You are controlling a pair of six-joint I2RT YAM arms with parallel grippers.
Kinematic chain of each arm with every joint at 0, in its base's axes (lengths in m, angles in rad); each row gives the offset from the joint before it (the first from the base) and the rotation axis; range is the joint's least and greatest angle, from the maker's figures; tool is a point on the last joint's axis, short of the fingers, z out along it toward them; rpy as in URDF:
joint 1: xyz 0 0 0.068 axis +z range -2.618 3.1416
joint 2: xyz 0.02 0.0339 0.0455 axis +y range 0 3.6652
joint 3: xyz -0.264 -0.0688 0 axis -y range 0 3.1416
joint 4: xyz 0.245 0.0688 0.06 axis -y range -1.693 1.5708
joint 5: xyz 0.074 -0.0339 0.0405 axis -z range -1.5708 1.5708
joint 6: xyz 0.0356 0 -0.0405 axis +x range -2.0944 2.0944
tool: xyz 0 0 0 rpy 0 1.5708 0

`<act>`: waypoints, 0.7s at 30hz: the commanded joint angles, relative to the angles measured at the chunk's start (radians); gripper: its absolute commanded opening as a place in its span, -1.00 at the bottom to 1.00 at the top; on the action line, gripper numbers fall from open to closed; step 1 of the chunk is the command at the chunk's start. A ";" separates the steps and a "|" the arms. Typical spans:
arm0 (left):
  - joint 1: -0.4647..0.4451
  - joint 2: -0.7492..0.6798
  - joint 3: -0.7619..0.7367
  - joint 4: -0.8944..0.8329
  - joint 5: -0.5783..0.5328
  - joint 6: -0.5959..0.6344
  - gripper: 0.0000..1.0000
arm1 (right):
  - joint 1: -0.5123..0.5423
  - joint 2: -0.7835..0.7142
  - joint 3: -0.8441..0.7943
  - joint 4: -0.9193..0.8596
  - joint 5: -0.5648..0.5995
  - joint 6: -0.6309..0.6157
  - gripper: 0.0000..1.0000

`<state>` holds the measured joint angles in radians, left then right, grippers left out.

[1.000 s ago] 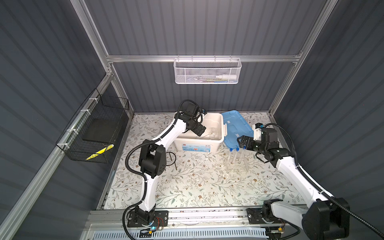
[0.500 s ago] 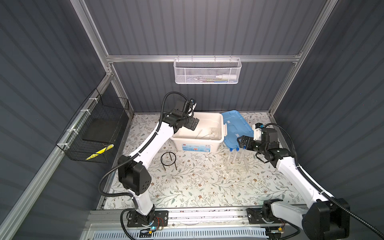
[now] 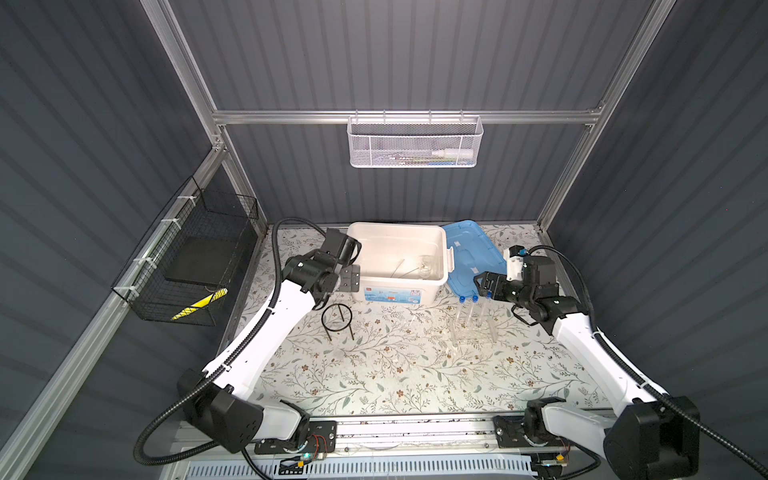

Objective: Organize the chemistry lab equipment
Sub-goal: 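Lower the left gripper onto the ring stand and close on its rim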

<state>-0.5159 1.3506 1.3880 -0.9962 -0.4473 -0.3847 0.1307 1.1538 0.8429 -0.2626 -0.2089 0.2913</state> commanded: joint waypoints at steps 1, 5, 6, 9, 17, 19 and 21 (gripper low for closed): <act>0.004 -0.051 -0.098 -0.079 0.056 -0.174 0.99 | -0.008 -0.005 0.004 -0.005 -0.012 -0.030 0.98; 0.002 -0.101 -0.196 -0.068 0.095 -0.243 0.99 | -0.012 -0.001 0.011 -0.006 -0.017 -0.037 0.98; 0.002 -0.106 -0.212 -0.067 0.102 -0.252 0.99 | -0.013 0.000 0.012 -0.006 -0.020 -0.038 0.98; 0.002 -0.110 -0.248 -0.051 0.137 -0.268 0.99 | -0.014 0.005 0.015 -0.005 -0.027 -0.040 0.98; 0.003 -0.028 -0.259 0.036 0.212 -0.234 1.00 | -0.015 0.001 0.004 -0.003 -0.030 -0.032 0.98; 0.002 0.005 -0.244 0.035 0.214 -0.216 0.99 | -0.016 -0.004 0.001 -0.006 -0.024 -0.035 0.98; 0.003 0.023 -0.237 0.033 0.199 -0.212 0.99 | -0.017 -0.008 0.001 -0.012 -0.020 -0.038 0.98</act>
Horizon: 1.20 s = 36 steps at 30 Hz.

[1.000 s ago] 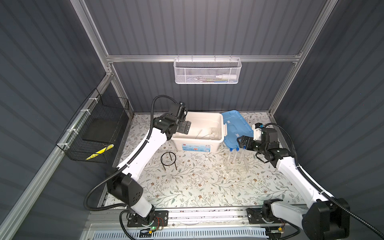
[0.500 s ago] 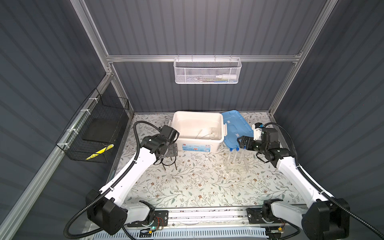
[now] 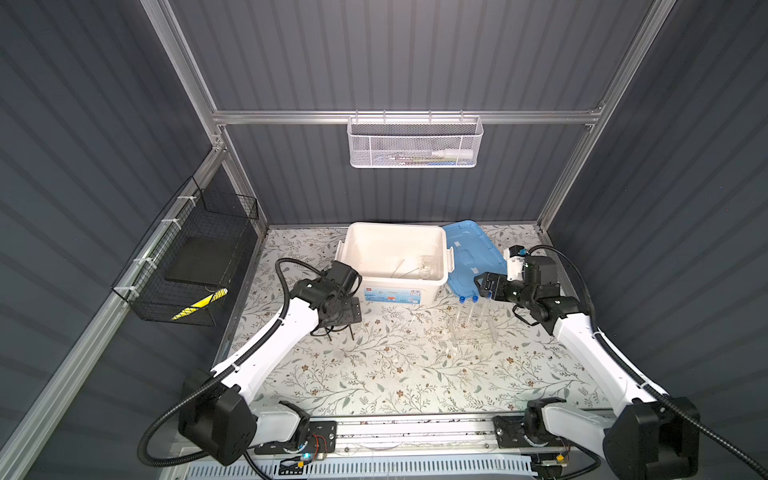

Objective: Organize the chemistry lab equipment
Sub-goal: 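Lower the left gripper onto the ring stand and close on its rim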

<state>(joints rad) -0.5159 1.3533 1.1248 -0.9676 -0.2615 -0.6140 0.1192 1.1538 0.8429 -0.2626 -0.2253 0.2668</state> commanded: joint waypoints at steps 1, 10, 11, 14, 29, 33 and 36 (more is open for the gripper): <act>0.002 0.025 0.028 0.004 0.005 0.020 0.99 | -0.007 -0.009 -0.001 -0.011 -0.001 -0.013 0.98; 0.004 0.063 0.026 0.003 -0.028 0.027 0.99 | -0.013 -0.012 -0.013 -0.004 -0.004 -0.008 0.98; 0.004 0.069 0.028 0.004 -0.032 0.030 0.99 | -0.015 -0.013 -0.013 -0.005 -0.003 -0.009 0.98; 0.005 0.088 0.033 0.007 -0.037 0.037 0.99 | -0.015 -0.019 -0.016 -0.006 0.000 -0.011 0.98; 0.031 0.144 0.043 0.015 -0.031 0.079 0.96 | -0.024 -0.062 -0.045 -0.009 0.003 0.002 0.98; 0.046 0.141 0.037 0.025 -0.013 0.088 0.92 | -0.024 -0.066 -0.050 -0.010 0.005 0.000 0.98; 0.053 0.136 0.030 0.038 0.009 0.091 0.90 | -0.026 -0.070 -0.053 -0.012 0.007 0.001 0.98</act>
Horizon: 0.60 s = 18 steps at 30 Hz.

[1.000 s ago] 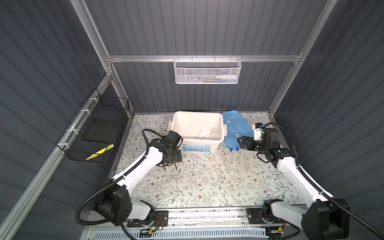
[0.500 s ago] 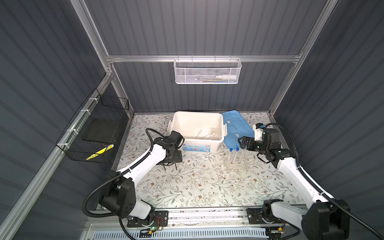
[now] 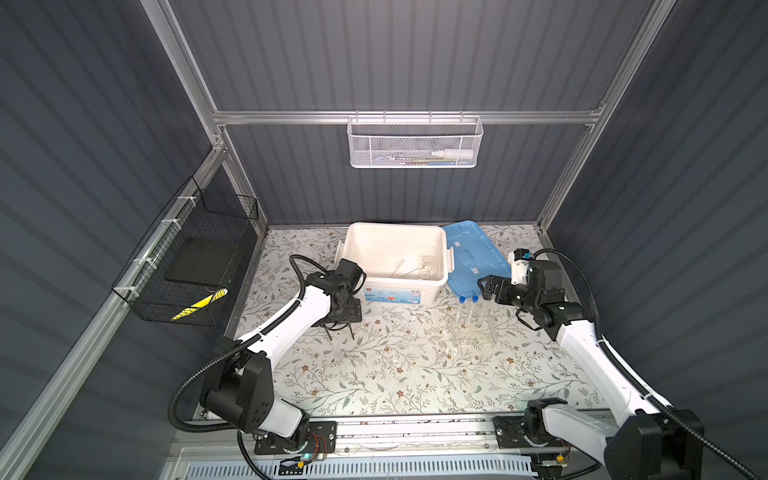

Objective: Organize the chemistry lab equipment
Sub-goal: 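Lower the left gripper onto the ring stand and close on its rim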

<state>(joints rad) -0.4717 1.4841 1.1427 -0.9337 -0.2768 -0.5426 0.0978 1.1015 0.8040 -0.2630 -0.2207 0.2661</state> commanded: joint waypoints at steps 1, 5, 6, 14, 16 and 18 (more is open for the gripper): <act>0.011 0.004 0.011 0.007 0.026 0.021 0.90 | -0.004 -0.019 -0.015 -0.012 0.004 0.001 0.98; 0.018 -0.001 0.006 0.025 0.056 0.028 0.85 | -0.004 -0.018 -0.014 -0.014 0.004 -0.002 0.98; 0.019 0.001 0.006 0.026 0.058 0.028 0.85 | -0.004 -0.019 -0.014 -0.014 0.005 -0.002 0.98; 0.019 -0.003 -0.001 0.032 0.071 0.035 0.97 | -0.005 -0.015 -0.012 -0.012 0.008 -0.002 0.98; 0.019 -0.009 -0.003 0.033 0.072 0.036 0.99 | -0.006 -0.015 -0.012 -0.014 0.007 -0.002 0.98; 0.019 -0.013 -0.007 0.037 0.075 0.036 0.99 | -0.005 -0.015 -0.014 -0.014 0.008 -0.002 0.98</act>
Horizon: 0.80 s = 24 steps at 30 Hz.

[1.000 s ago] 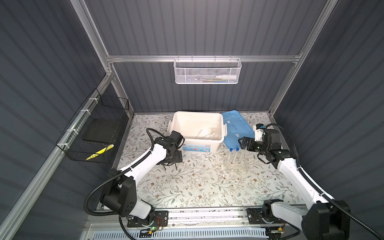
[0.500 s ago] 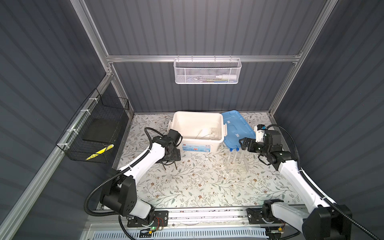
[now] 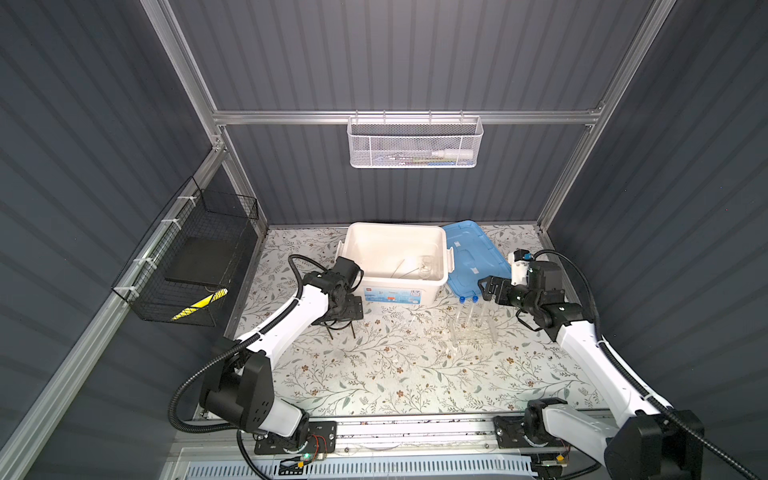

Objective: Organize the chemistry lab equipment
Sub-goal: 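Lower the left gripper onto the ring stand and close on its rim, then lift the black ring stand with the left gripper toward the box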

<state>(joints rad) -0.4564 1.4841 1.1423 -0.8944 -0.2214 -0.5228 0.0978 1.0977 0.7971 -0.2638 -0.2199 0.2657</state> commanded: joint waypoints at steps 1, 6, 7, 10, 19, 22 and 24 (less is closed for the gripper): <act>0.004 -0.014 -0.007 -0.001 0.021 0.017 0.99 | -0.005 -0.012 -0.007 -0.013 0.007 -0.002 0.98; 0.004 -0.010 -0.012 0.003 0.031 0.014 0.99 | -0.007 -0.015 -0.009 -0.015 0.008 -0.003 0.98; 0.004 -0.008 -0.012 0.003 0.035 0.013 0.98 | -0.008 -0.016 -0.009 -0.015 0.008 -0.003 0.98; 0.004 -0.008 -0.013 0.006 0.040 0.013 0.97 | -0.008 -0.018 -0.012 -0.015 0.008 -0.005 0.98; 0.005 -0.004 -0.013 0.003 0.044 0.018 0.85 | -0.013 -0.019 -0.012 -0.018 0.007 -0.003 0.98; 0.004 -0.007 -0.014 0.002 0.047 0.018 0.77 | -0.014 -0.019 -0.012 -0.018 0.005 -0.003 0.98; 0.005 -0.012 -0.012 0.000 0.045 0.020 0.74 | -0.013 -0.019 -0.013 -0.018 0.004 -0.003 0.98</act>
<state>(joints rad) -0.4564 1.4841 1.1366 -0.8848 -0.1905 -0.5159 0.0895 1.0927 0.7963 -0.2653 -0.2161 0.2653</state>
